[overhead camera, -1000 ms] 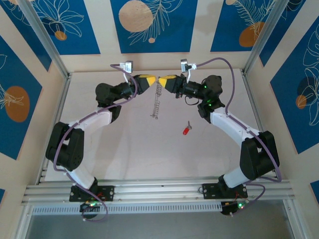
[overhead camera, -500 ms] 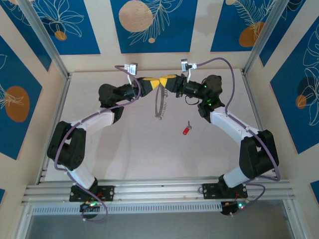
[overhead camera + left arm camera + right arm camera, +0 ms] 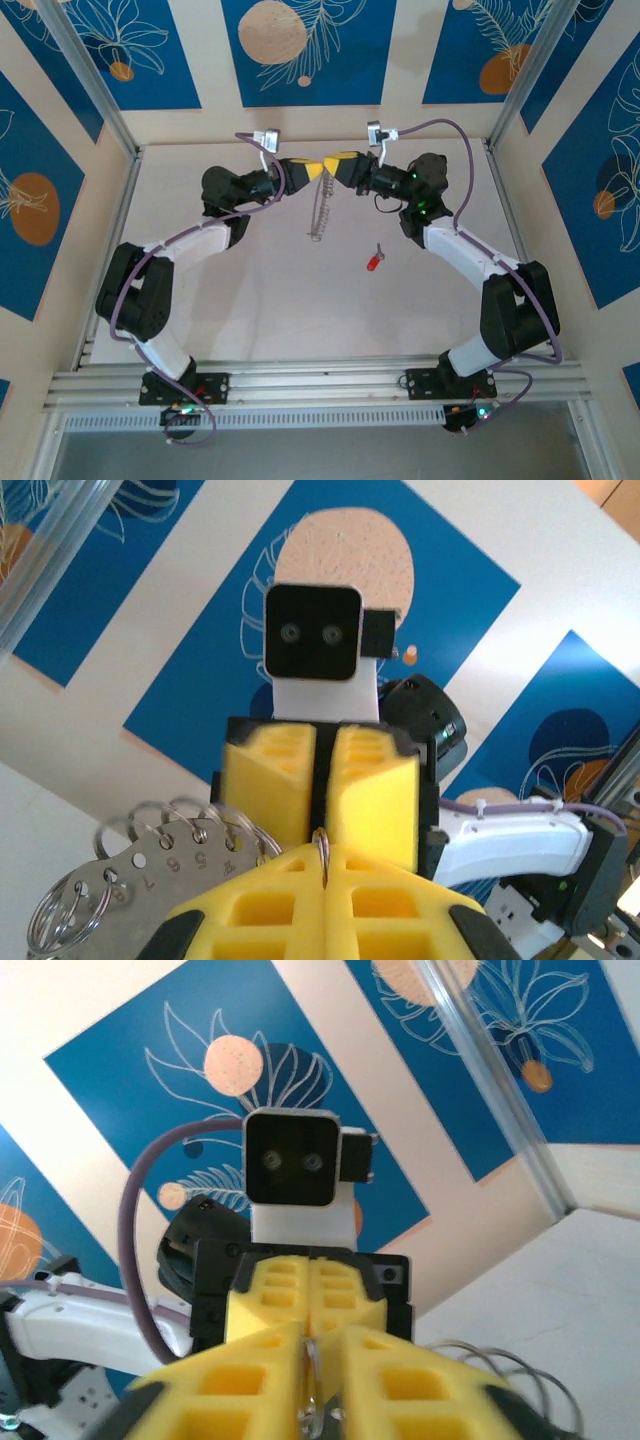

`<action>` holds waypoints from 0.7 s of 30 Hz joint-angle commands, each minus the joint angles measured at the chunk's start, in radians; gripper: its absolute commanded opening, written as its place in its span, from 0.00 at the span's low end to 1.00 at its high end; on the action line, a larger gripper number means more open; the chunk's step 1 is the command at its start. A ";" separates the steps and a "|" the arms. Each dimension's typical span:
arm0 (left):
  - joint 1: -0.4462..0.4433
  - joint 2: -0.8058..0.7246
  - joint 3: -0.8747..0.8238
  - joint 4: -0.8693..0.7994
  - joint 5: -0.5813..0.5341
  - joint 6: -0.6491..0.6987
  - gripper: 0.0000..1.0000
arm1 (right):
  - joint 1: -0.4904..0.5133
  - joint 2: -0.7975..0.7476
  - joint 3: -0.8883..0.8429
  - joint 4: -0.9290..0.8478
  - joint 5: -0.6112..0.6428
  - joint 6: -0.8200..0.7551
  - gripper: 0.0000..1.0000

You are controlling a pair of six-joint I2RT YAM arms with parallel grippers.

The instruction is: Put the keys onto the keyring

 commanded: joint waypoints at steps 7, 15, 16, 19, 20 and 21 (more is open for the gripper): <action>-0.008 -0.085 0.108 -0.274 0.130 0.308 0.00 | -0.081 -0.185 -0.056 -0.173 -0.043 -0.086 0.35; -0.008 -0.128 0.204 -0.582 0.202 0.555 0.00 | -0.065 -0.217 -0.064 -0.252 -0.122 -0.162 0.46; -0.007 -0.129 0.217 -0.609 0.215 0.572 0.00 | -0.061 -0.213 -0.059 -0.254 -0.129 -0.167 0.45; -0.008 -0.128 0.243 -0.639 0.246 0.584 0.00 | -0.050 -0.204 -0.043 -0.252 -0.144 -0.172 0.43; -0.010 -0.126 0.248 -0.640 0.253 0.582 0.00 | -0.045 -0.200 -0.038 -0.253 -0.145 -0.175 0.43; -0.010 -0.125 0.252 -0.641 0.260 0.580 0.00 | -0.040 -0.197 -0.032 -0.254 -0.146 -0.178 0.42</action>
